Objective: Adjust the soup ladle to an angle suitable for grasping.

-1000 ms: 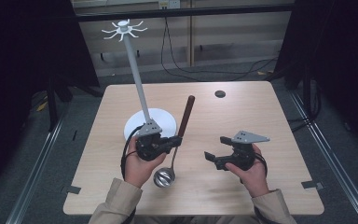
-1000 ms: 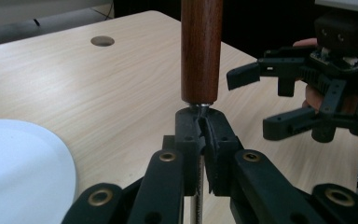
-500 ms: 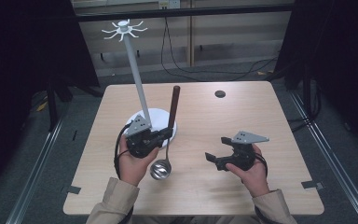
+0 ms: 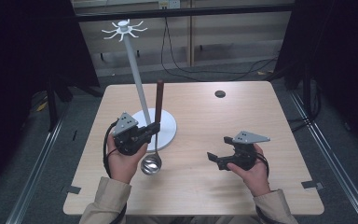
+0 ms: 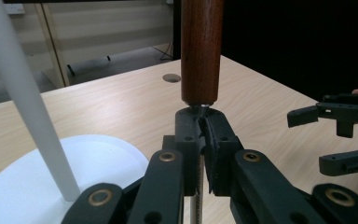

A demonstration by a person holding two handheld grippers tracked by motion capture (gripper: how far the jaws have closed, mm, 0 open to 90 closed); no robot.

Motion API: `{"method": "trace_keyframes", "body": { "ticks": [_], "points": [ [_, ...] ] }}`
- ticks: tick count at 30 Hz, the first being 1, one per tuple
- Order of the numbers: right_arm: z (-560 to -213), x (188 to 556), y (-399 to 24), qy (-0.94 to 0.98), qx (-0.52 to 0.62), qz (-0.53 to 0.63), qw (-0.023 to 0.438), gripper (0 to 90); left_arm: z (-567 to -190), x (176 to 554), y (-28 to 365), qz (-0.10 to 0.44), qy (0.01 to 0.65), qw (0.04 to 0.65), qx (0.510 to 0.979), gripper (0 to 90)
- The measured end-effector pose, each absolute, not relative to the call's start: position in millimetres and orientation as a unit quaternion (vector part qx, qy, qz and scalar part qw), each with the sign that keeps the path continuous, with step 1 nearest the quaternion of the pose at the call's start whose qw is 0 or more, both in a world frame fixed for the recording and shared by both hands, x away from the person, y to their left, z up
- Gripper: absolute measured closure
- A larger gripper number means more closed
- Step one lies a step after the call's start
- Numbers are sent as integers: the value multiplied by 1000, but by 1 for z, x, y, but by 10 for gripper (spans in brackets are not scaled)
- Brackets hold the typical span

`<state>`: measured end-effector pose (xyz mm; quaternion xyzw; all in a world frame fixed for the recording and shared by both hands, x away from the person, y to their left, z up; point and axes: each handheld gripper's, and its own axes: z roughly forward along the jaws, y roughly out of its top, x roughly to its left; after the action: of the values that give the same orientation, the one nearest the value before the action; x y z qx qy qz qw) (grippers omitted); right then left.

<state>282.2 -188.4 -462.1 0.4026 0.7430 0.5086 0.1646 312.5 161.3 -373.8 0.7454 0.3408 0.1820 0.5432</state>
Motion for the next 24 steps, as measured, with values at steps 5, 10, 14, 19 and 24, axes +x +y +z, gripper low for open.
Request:
{"method": "trace_keyframes", "body": {
  "ticks": [5, 10, 14, 19, 24],
  "points": [
    [-462, 283, -189, 743, 402, 508, 165, 56, -372, 312, 164, 191, 346, 543, 741, 854],
    [-462, 283, -188, 744, 402, 507, 165, 54, -371, 313, 168, 200, 351, 544, 736, 854],
    [-463, 283, -188, 745, 400, 507, 165, 54, -369, 314, 172, 206, 356, 549, 727, 854],
    [-464, 281, -190, 746, 403, 503, 166, 52, -367, 314, 175, 215, 363, 556, 716, 854],
    [-463, 281, -192, 745, 404, 504, 168, 52, -364, 313, 177, 223, 367, 556, 712, 854]
  ]
}}
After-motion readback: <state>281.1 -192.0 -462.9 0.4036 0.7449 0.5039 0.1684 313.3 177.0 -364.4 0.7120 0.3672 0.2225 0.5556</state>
